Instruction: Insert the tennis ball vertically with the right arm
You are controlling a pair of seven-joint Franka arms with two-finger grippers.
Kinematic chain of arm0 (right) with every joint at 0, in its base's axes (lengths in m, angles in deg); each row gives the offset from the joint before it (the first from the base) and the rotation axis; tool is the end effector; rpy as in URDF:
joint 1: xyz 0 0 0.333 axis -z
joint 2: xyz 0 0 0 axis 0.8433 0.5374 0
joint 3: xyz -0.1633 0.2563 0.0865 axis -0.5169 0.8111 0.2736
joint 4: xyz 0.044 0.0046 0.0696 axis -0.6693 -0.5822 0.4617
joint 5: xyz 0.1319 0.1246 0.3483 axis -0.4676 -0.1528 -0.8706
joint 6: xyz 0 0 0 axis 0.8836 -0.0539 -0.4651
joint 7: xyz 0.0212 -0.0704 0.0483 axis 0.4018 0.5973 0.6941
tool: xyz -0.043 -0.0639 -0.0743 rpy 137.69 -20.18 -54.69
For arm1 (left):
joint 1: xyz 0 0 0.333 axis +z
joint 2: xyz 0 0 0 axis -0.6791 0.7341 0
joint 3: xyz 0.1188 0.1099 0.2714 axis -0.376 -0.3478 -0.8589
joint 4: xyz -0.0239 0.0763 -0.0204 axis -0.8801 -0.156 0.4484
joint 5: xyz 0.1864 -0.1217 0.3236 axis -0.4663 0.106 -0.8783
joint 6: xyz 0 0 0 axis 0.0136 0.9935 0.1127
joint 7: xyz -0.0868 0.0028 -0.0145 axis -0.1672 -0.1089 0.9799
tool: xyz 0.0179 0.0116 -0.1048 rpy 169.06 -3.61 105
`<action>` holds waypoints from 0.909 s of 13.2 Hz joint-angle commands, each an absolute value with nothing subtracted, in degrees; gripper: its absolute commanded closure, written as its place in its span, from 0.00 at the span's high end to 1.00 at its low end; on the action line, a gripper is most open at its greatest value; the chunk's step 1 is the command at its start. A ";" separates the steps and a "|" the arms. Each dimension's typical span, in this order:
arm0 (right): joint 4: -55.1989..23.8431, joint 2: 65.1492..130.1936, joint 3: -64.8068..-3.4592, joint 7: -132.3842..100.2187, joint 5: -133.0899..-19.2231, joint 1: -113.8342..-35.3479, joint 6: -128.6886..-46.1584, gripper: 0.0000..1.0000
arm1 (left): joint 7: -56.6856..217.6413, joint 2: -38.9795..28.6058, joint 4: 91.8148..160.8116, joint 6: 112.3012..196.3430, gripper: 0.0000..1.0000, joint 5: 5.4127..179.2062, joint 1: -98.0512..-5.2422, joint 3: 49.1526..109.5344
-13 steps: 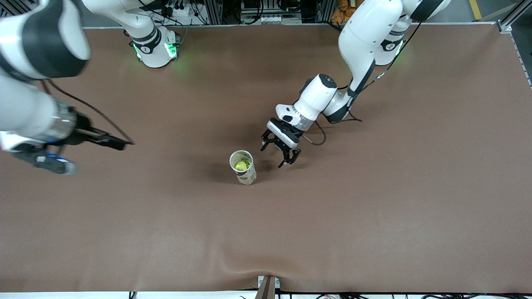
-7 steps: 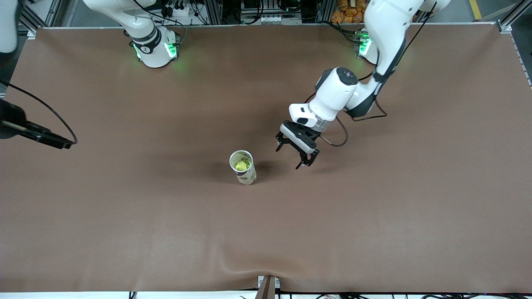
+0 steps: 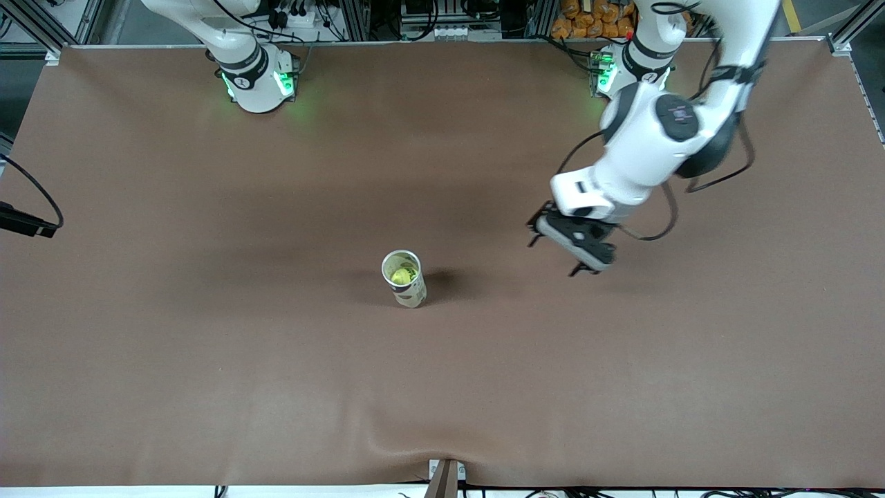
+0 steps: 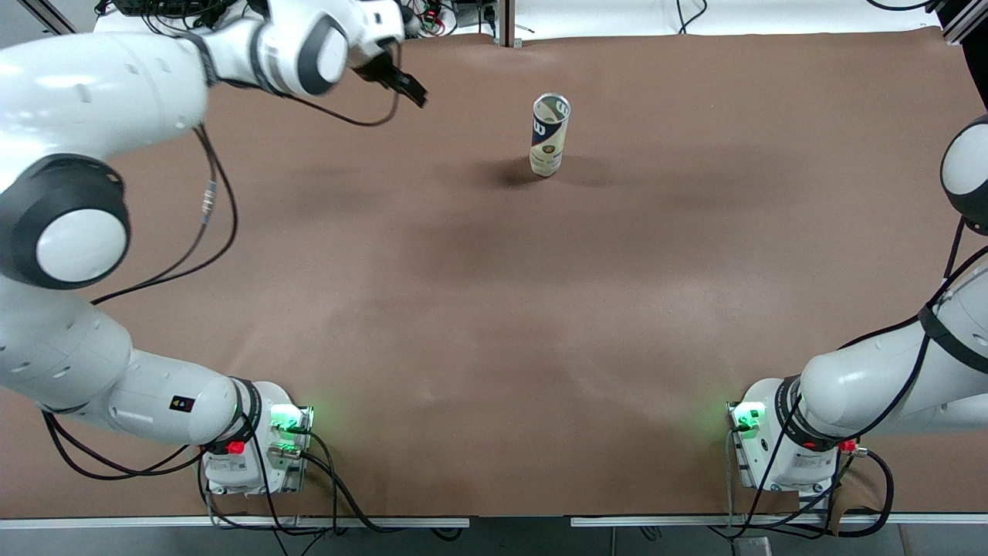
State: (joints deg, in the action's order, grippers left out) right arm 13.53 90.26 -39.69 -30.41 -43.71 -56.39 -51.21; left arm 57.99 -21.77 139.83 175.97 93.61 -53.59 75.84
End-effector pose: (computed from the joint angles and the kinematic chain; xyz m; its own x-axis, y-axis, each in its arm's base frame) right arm 0.6097 -0.1011 0.6109 0.9307 -0.3484 -0.1118 -0.3513 -0.9362 -0.0070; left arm 0.5565 -0.2608 0.4235 0.7936 -0.5208 0.3144 -0.5751 -0.8108 0.1086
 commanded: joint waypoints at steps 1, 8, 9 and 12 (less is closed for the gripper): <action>14.17 89.59 -38.26 -26.67 -43.79 -55.65 -50.29 1.00 | 58.12 -23.77 136.40 165.79 1.00 92.72 -49.29 76.05; 9.17 81.42 -36.86 -21.92 -43.88 -56.96 -50.03 1.00 | 58.29 -23.51 120.93 140.28 1.00 84.37 -39.10 75.96; 9.08 81.15 -36.86 -21.47 -43.53 -57.57 -49.76 1.00 | 58.21 -23.43 118.82 138.34 1.00 84.37 -37.43 75.96; 5.93 78.70 -36.77 -21.90 -43.97 -57.58 -54.93 1.00 | 57.94 -23.16 113.10 133.42 1.00 84.02 -31.89 75.96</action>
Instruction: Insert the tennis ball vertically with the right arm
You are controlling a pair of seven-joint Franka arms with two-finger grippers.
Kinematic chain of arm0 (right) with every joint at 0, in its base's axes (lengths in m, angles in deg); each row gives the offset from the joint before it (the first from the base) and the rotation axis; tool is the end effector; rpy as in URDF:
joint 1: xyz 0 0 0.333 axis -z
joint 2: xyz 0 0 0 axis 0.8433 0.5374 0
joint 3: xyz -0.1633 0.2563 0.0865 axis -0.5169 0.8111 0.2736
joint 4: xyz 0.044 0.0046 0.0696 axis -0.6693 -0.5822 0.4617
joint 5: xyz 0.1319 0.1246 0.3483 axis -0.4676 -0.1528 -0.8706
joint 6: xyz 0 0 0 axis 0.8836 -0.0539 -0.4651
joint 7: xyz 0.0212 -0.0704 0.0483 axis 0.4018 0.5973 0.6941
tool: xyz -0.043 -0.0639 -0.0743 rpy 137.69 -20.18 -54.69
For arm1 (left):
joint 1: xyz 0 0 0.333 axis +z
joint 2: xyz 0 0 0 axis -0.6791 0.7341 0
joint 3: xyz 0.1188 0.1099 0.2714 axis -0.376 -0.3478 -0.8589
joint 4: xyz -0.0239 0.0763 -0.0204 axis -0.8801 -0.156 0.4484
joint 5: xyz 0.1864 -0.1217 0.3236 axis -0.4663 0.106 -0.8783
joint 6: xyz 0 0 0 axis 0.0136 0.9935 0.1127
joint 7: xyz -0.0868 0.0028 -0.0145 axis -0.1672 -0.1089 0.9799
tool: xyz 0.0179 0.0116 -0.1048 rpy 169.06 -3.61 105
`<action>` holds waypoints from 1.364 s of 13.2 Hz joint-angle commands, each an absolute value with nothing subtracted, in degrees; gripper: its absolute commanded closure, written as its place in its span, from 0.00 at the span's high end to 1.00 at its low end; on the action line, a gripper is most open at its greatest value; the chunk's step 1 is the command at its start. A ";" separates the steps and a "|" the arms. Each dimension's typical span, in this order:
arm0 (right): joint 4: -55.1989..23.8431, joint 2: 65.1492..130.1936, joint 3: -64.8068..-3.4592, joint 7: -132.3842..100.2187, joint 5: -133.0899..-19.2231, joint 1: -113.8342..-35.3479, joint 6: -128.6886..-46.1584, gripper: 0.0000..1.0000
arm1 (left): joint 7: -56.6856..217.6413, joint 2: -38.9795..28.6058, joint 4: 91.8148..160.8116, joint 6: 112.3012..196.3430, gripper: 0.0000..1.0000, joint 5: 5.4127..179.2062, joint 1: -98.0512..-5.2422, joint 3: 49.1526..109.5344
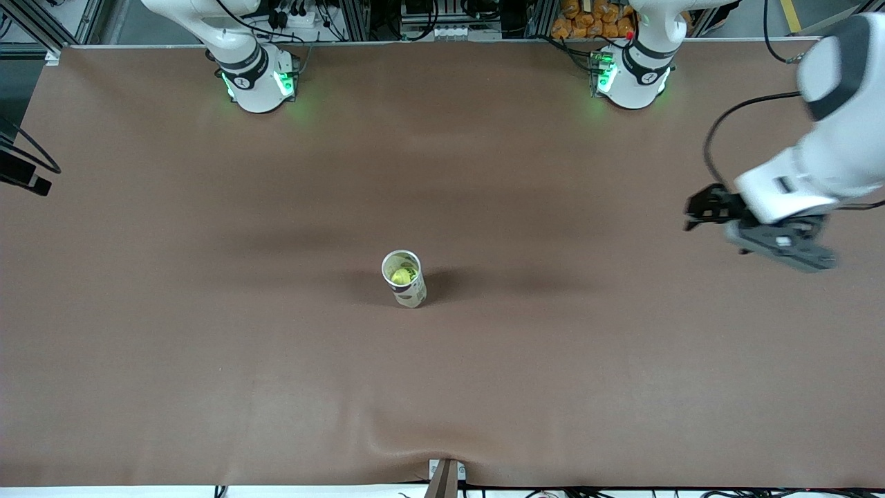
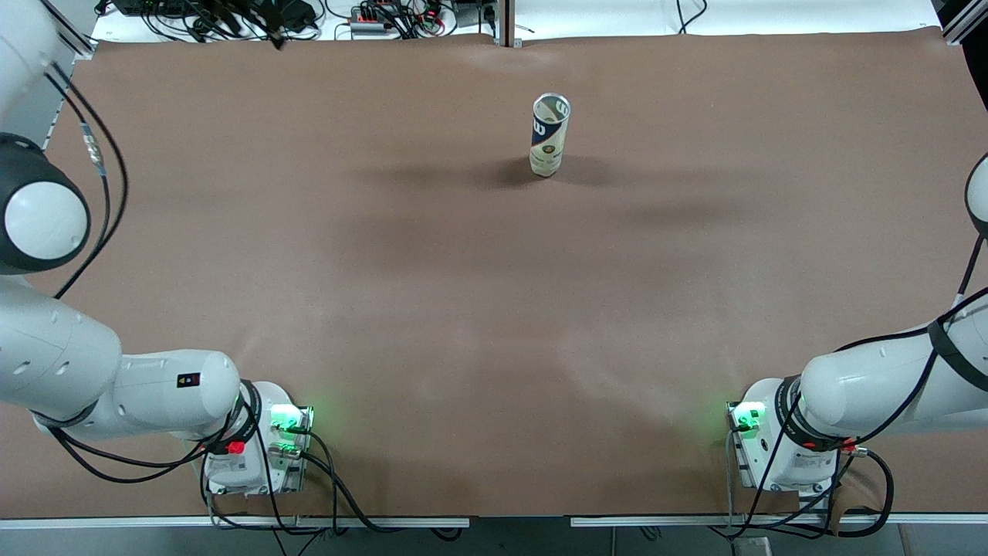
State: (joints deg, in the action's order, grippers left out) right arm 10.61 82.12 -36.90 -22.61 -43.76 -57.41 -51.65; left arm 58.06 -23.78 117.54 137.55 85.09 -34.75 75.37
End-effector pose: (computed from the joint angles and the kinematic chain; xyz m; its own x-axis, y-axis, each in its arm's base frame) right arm 0.5729 -0.0661 0.6720 0.9878 -0.1549 -0.0153 -0.1555 -0.9861 -0.0578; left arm 0.6006 -0.0603 0.5652 0.9275 -0.3692 0.0592 -0.3720 -0.9271 0.0465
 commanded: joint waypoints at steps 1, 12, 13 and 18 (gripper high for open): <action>4.78 77.47 -36.77 -21.91 -43.97 -57.58 -56.60 1.00 | 57.94 -22.90 111.61 131.22 1.00 84.11 -31.00 75.96; -0.23 73.51 -35.89 -21.47 -43.27 -56.53 -57.58 1.00 | 60.84 -29.66 111.76 118.11 1.00 85.51 -46.47 57.33; -0.59 73.16 -35.98 -21.55 -43.27 -56.61 -57.50 1.00 | 60.84 -29.93 111.85 118.19 1.00 85.51 -46.20 57.59; -2.95 71.31 -35.98 -21.64 -42.39 -57.58 -56.62 1.00 | 64.97 -29.23 111.68 121.08 1.00 84.03 -46.11 59.35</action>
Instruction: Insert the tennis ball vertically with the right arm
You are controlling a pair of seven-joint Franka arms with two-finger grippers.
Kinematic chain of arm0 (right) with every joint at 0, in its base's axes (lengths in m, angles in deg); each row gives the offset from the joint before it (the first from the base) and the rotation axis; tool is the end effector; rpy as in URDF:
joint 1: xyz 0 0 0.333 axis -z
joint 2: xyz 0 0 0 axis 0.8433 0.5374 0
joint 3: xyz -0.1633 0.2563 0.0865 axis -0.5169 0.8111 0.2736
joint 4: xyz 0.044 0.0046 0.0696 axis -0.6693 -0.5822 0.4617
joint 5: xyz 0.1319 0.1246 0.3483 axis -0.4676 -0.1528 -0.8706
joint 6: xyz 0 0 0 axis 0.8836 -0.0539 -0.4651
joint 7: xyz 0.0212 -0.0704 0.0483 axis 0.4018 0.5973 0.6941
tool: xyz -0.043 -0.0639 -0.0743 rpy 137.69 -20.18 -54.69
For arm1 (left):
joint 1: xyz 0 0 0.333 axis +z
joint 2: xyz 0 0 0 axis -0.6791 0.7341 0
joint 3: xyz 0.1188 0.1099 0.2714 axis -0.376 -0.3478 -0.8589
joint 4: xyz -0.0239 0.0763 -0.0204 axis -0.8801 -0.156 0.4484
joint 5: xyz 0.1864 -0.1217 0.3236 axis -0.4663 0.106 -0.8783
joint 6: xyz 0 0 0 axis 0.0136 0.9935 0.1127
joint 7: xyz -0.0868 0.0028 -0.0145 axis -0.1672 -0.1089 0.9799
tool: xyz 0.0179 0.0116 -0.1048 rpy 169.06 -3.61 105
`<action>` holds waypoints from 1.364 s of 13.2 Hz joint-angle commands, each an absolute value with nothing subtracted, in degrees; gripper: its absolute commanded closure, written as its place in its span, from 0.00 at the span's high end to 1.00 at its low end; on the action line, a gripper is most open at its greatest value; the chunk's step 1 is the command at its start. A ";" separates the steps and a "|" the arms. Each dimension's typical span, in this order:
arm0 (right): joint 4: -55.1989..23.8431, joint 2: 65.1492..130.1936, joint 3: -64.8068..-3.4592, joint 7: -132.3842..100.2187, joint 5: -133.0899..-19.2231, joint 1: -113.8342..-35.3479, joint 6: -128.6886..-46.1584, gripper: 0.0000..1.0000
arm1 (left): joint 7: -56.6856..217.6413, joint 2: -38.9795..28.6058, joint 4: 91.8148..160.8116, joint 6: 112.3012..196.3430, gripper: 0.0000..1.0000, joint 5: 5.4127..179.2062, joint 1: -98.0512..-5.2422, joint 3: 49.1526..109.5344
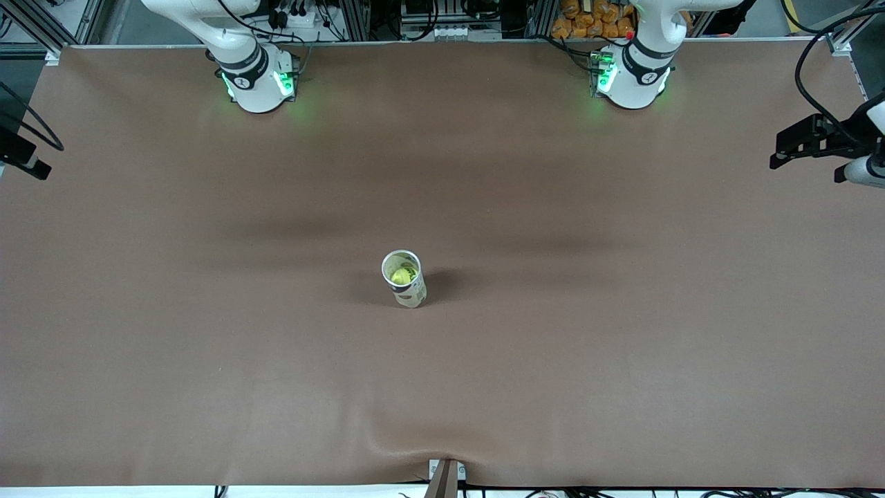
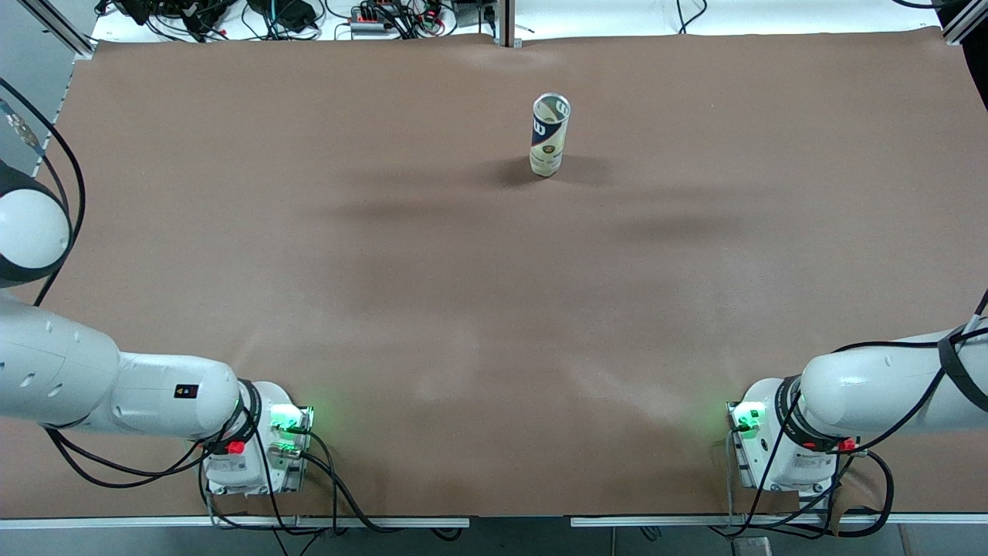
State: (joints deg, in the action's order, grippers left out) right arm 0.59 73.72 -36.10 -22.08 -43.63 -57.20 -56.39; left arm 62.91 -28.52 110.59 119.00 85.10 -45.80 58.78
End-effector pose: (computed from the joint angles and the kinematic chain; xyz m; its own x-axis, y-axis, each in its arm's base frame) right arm 0.5375 -0.0640 0.6810 0.9890 -0.1432 0.0379 -0.1400 -0.9871 -0.0777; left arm 0.5518 -0.0109 0.6404 0.9753 -0.2089 -0.0717 -0.2062 -0.9775 0.0442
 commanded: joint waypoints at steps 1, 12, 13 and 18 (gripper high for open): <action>-4.36 70.61 -35.98 -21.56 -40.82 -58.19 -56.36 1.00 | 65.06 -28.62 111.50 122.40 1.00 82.72 -46.03 59.87; -5.43 70.43 -36.24 -19.97 -39.05 -58.28 -53.82 1.00 | 70.07 -29.66 113.70 122.24 1.00 81.30 -42.76 67.70; -5.25 70.51 -36.24 -19.97 -39.05 -58.37 -52.85 1.00 | 70.07 -30.10 114.14 122.24 1.00 81.30 -44.69 65.87; -4.90 70.60 -36.15 -19.97 -38.96 -58.63 -53.45 1.00 | 70.07 -33.08 117.64 121.80 1.00 81.38 -45.58 64.97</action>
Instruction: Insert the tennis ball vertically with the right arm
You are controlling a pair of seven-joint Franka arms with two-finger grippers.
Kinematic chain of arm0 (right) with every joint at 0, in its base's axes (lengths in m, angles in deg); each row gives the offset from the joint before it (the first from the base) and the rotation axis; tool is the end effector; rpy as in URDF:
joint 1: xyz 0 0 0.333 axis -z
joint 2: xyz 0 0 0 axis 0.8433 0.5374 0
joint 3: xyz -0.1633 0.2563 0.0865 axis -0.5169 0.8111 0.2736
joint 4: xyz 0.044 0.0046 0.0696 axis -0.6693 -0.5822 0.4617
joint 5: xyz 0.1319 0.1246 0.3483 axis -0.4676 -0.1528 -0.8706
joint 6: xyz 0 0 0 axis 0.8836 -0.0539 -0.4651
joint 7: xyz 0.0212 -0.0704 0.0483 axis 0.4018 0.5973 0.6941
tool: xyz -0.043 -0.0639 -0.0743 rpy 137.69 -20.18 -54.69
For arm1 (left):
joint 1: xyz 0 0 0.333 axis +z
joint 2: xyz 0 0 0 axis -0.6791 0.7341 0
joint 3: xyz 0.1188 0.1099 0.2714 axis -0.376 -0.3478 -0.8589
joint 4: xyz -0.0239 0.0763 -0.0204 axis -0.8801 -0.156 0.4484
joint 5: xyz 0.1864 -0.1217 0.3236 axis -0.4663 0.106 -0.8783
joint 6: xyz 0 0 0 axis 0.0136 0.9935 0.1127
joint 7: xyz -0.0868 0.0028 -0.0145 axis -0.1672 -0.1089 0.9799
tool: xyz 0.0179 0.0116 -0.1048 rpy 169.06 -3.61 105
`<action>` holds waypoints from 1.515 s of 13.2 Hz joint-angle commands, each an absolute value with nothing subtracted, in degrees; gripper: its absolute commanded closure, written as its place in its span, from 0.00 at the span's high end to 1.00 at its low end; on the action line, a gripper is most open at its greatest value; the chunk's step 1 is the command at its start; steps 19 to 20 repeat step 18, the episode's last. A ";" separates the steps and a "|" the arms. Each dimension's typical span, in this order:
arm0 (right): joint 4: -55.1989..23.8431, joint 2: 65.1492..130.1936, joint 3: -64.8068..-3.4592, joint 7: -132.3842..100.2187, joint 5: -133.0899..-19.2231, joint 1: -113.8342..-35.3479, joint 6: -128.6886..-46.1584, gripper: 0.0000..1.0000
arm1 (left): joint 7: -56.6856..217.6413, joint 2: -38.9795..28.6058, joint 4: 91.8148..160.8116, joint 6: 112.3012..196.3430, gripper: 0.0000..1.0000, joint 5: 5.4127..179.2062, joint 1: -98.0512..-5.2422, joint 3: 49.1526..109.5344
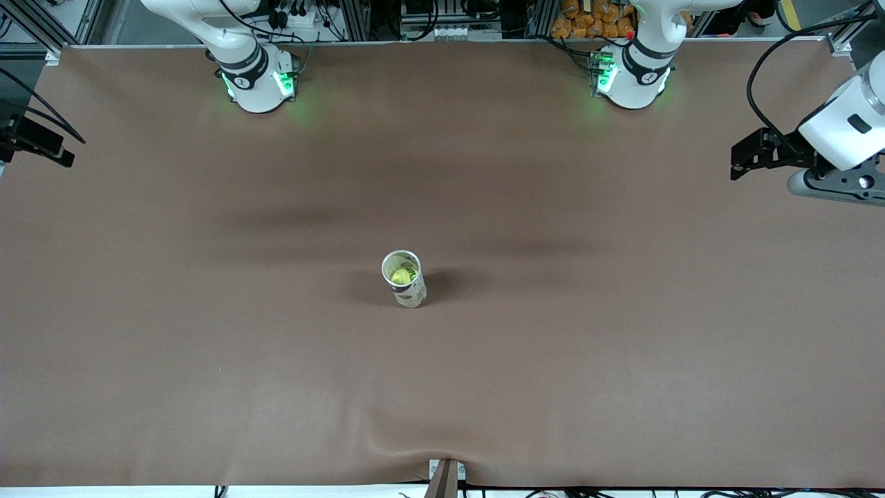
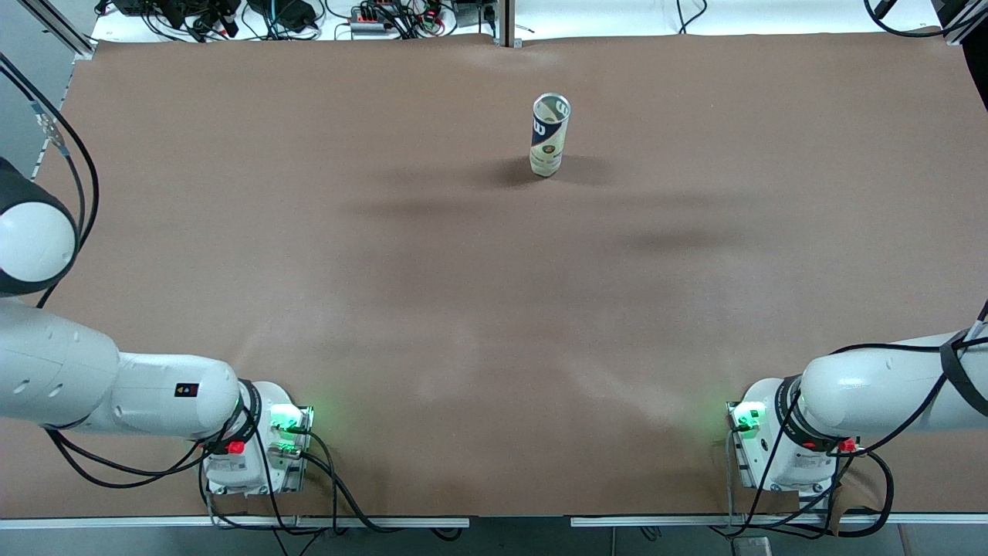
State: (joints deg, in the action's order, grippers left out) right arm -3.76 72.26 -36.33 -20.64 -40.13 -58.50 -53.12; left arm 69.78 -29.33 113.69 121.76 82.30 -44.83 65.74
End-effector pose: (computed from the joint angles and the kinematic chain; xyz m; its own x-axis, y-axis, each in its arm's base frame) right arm 0.5245 -0.0604 0.6544 0.9922 -0.1043 -0.0686 -0.1060 -0.9942 -0.0206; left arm 0.5489 -0.0617 0.6271 0.9796 -0.1877 -0.0717 -0.1889 -0.9819 -0.0102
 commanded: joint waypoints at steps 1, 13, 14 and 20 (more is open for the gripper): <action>-4.81 70.60 -36.15 -19.97 -38.96 -58.55 -53.54 1.00 | 70.07 -33.53 118.00 121.88 1.00 81.47 -45.67 64.97; -4.46 70.78 -36.16 -19.80 -39.84 -58.55 -58.80 1.00 | 69.98 -35.64 118.36 121.18 1.00 83.84 -41.19 67.35; -4.63 70.78 -36.15 -19.80 -39.84 -58.72 -60.29 1.00 | 70.07 -35.73 118.36 121.18 1.00 83.84 -41.19 67.43; -4.81 70.78 -36.15 -19.53 -39.84 -58.55 -60.49 1.00 | 70.25 -35.82 118.36 121.10 1.00 83.93 -41.28 67.43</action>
